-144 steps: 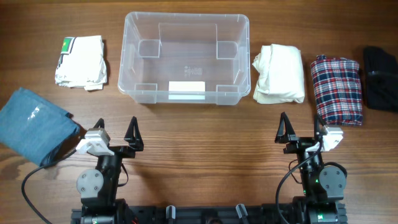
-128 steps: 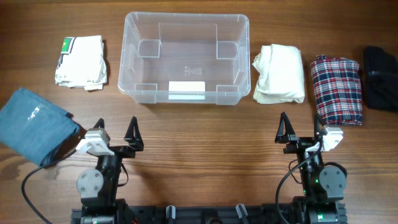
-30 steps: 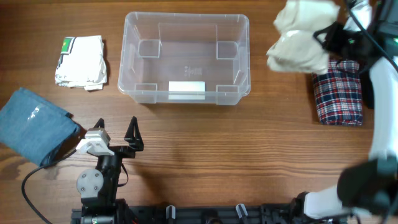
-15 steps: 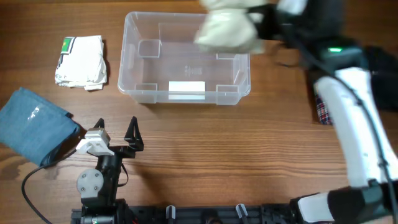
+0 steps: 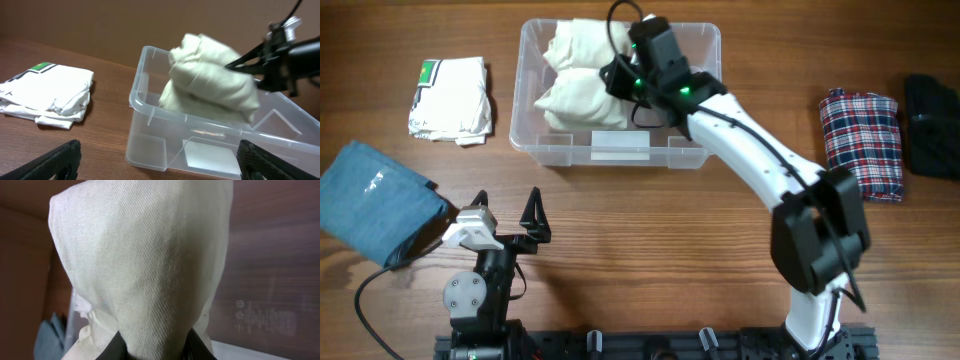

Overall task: Pack container
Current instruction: 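Lift the cream cloth and lower it into the bin's left side, then open the right gripper and withdraw it to the right, then grasp the red plaid folded shirt with the right gripper, then carry the plaid shirt into the bin beside the cream cloth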

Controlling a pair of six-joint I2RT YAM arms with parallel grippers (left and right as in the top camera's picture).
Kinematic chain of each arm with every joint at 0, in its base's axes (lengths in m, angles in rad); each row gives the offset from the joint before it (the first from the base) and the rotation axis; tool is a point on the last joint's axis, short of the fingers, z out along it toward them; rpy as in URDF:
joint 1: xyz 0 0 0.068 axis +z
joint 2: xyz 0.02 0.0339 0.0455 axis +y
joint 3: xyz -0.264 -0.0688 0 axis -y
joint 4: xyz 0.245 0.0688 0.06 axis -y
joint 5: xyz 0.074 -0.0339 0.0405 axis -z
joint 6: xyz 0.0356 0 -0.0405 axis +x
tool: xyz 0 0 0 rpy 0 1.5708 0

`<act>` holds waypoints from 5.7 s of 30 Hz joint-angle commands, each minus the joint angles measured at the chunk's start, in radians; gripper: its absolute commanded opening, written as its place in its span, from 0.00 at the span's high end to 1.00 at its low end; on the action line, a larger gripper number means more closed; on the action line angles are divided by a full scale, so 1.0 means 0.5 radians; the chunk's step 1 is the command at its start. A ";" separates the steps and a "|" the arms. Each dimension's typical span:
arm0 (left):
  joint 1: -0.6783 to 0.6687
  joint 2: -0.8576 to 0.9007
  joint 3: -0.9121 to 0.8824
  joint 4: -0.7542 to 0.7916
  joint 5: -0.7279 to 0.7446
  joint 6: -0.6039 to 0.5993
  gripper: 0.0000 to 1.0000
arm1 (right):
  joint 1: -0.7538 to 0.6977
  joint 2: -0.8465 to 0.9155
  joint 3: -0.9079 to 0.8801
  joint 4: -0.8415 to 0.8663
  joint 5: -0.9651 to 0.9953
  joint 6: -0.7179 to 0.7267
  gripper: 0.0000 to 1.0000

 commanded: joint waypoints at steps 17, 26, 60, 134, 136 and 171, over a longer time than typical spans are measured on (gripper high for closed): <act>0.017 -0.014 -0.011 -0.007 0.023 0.041 0.00 | 0.018 0.262 0.037 0.192 0.005 -0.075 0.23; 0.017 -0.014 -0.011 -0.007 0.023 0.041 0.00 | -0.005 0.250 0.040 0.111 -0.063 -0.378 0.12; 0.017 -0.014 -0.011 -0.007 0.023 0.041 0.00 | -0.067 0.349 0.060 0.057 -0.140 -0.715 0.78; 0.017 -0.014 -0.011 -0.006 0.024 0.041 0.00 | -1.748 -0.223 0.765 -1.540 -0.627 -1.024 0.96; 0.017 -0.014 -0.011 -0.007 0.024 0.041 0.00 | -1.666 -0.385 0.765 -1.457 -0.617 -0.896 0.96; 0.017 -0.014 -0.011 -0.007 0.024 0.041 0.00 | -0.372 0.185 0.723 -0.992 -0.030 0.299 0.96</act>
